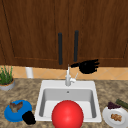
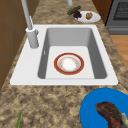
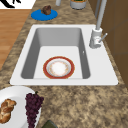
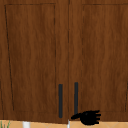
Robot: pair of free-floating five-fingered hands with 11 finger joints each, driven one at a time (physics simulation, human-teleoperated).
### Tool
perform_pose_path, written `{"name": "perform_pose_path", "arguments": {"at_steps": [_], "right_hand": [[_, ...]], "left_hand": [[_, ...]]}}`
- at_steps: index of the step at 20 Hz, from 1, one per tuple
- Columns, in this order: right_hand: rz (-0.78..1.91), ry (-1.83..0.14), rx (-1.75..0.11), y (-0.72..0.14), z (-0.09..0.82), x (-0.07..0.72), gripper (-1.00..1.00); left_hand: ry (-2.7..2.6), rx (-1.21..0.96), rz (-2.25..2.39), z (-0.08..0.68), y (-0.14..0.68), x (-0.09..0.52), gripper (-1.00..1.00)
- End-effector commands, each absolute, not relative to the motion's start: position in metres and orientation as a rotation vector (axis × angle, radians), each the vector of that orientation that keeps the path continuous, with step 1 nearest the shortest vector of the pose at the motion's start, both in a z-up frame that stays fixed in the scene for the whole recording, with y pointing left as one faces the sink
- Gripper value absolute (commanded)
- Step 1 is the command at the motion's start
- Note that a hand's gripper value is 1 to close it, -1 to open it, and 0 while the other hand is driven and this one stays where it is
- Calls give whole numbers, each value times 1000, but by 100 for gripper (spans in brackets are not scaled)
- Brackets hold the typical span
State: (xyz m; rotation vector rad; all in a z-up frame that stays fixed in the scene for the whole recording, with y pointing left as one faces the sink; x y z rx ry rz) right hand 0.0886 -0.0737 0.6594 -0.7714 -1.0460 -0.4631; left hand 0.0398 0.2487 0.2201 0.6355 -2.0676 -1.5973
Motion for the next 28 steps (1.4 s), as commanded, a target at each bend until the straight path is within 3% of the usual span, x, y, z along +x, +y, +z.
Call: {"name": "perform_pose_path", "arguments": {"at_steps": [1, 13, 28], "right_hand": [[-519, -995, -749, -74, 682, 98, -100], [-640, -934, -725, -62, 740, 90, -100], [-838, -964, -839, -22, 723, 149, -100]], "left_hand": [[-2068, 635, -1597, 220, 249, 40, 0], [-2068, 635, -1597, 220, 249, 40, 0], [-2068, 635, -1597, 220, 249, 40, 0]]}}
